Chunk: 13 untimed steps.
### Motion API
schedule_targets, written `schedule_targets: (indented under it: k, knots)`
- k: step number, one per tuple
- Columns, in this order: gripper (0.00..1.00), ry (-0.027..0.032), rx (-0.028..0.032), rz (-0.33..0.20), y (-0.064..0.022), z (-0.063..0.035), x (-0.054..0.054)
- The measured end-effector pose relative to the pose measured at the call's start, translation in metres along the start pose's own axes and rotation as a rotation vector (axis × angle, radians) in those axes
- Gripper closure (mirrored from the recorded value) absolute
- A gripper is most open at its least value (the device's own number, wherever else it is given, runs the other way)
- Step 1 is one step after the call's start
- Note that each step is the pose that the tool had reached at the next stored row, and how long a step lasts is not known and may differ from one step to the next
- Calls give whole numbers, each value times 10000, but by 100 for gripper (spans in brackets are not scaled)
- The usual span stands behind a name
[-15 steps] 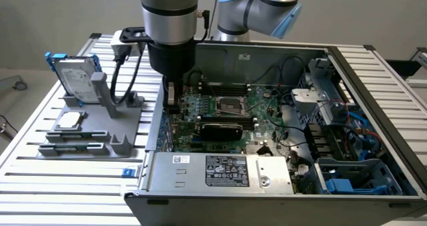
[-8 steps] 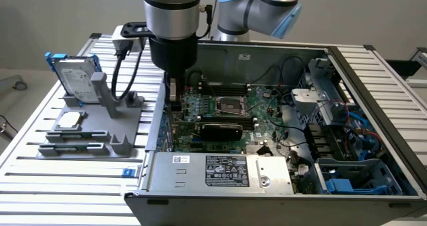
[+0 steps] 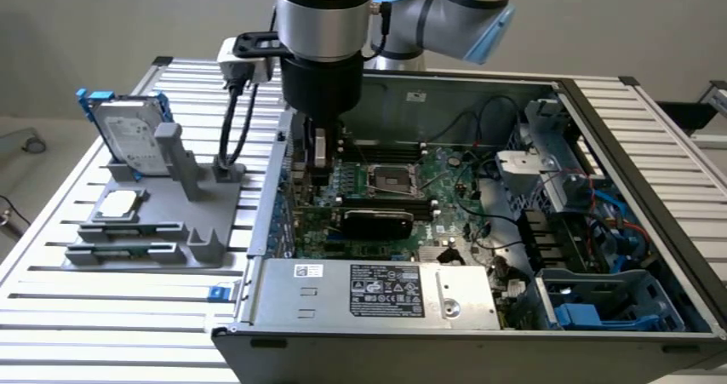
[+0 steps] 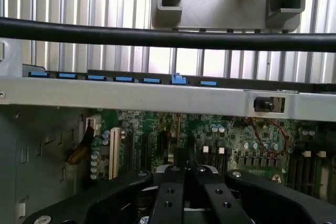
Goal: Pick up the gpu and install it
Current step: 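Press down on the gpu until it lock into place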
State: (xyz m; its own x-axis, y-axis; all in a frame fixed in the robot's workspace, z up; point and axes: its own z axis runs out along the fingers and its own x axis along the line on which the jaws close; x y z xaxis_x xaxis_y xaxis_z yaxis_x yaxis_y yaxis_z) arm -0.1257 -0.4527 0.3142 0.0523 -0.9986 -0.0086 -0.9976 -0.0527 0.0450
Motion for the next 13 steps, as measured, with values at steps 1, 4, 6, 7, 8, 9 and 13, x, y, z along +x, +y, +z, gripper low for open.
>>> schedule_targets:
  k: [1, 4, 6, 7, 8, 9, 13]
  knots:
    - [89, 1, 0, -1, -34, -8, 1]
    - [89, 1, 0, -24, -118, -37, 6]
    - [89, 0, 1, -39, -171, -61, 8]
    - [89, -1, 2, -47, -192, -69, 9]
    - [89, -1, 7, -55, -212, -74, 10]
    - [89, -1, 10, -62, -235, -78, 11]
    - [89, -3, 15, -89, -268, -82, 14]
